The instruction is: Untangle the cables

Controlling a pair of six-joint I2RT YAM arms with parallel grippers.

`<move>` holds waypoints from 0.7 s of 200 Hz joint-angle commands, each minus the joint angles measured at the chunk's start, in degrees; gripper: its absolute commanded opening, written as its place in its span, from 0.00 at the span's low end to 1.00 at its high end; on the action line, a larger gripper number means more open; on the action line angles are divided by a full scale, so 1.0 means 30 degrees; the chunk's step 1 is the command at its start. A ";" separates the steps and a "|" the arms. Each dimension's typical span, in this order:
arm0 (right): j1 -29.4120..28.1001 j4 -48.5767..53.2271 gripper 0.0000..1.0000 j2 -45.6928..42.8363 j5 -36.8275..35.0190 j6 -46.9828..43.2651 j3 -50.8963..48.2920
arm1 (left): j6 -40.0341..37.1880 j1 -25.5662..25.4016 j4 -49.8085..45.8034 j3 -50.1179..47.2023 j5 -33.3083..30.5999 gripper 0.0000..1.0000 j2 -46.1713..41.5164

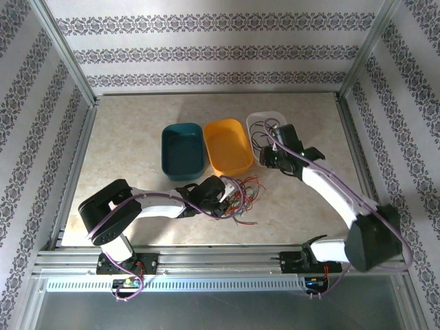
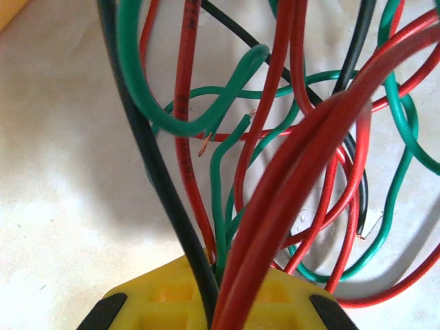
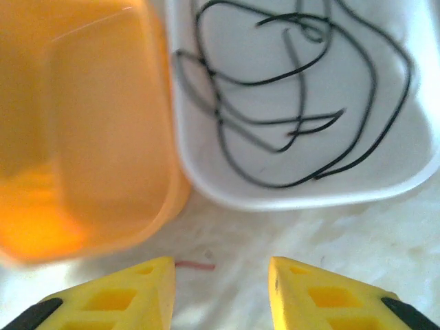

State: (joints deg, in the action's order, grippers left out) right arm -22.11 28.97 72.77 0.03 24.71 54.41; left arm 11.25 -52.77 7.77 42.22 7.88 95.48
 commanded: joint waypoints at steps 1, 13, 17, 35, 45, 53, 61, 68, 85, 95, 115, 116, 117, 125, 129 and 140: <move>-0.0704 -0.0271 0.39 -0.0991 0.3801 -0.0880 -0.1571 | 0.0397 0.0115 0.0280 -0.1375 -0.0144 0.00 -0.0462; -0.1190 -0.0564 0.38 -0.1098 0.5383 -0.1111 -0.2097 | 0.0159 0.0130 0.0837 -0.1695 0.0234 0.00 -0.0916; -0.1398 -0.0666 0.38 -0.1070 0.5634 -0.1133 -0.2201 | 0.0123 0.0130 0.0940 -0.1758 0.0317 0.00 -0.1062; -0.2241 -0.1161 0.38 -0.0515 0.6393 -0.1448 -0.2212 | -0.0077 0.0130 0.1475 -0.2121 0.0644 0.00 -0.1706; -0.2656 -0.1425 0.38 -0.0096 0.6514 -0.1642 -0.1922 | -0.0114 0.0130 0.1792 -0.2356 0.0767 0.00 -0.2028; -0.2914 -0.1691 0.38 0.0330 0.6565 -0.1752 -0.1673 | -0.0116 0.0152 0.1930 -0.2498 0.0837 0.00 -0.2244; -0.3148 -0.1815 0.38 0.0733 0.6580 -0.1914 -0.1358 | -0.0129 0.0160 0.2022 -0.2551 0.0897 0.00 -0.2411; -0.3296 -0.1916 0.38 0.1142 0.6603 -0.2058 -0.1117 | -0.0194 0.0160 0.2039 -0.2558 0.1109 0.00 -0.2520; -0.3525 -0.1988 0.38 0.2145 0.7112 -0.2362 -0.0697 | -0.0234 0.0189 0.2012 -0.2449 0.1276 0.00 -0.2661; -0.3650 -0.1856 0.38 0.2700 0.7609 -0.2557 -0.0626 | -0.0134 0.0272 0.2128 -0.2467 0.1197 0.00 -0.2732; -0.4041 -0.0987 0.38 0.3416 0.7816 -0.2999 -0.0774 | 0.0179 0.0604 0.2683 -0.2739 0.0921 0.00 -0.3130; -0.4078 -0.0898 0.38 0.3437 0.7784 -0.3025 -0.0784 | 0.0193 0.0631 0.2713 -0.2751 0.0920 0.00 -0.3153; -0.4111 -0.0825 0.38 0.3447 0.7754 -0.3067 -0.0789 | 0.0214 0.0673 0.2757 -0.2772 0.0890 0.00 -0.3164; -0.4254 -0.0338 0.38 0.3578 0.7335 -0.3131 -0.0996 | 0.0363 0.0848 0.3047 -0.2951 0.0825 0.00 -0.3394; -0.4288 -0.0170 0.37 0.3620 0.7141 -0.3116 -0.1165 | 0.0469 0.0948 0.3195 -0.3032 0.0803 0.00 -0.3511; -0.4290 0.0113 0.35 0.3590 0.6617 -0.2874 -0.1805 | 0.0708 0.1271 0.3562 -0.3242 0.0850 0.00 -0.3769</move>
State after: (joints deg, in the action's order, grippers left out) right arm -34.02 25.23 83.02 20.93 17.47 51.16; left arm 11.60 -51.16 12.88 33.69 10.55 86.85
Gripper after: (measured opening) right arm 0.369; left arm 0.072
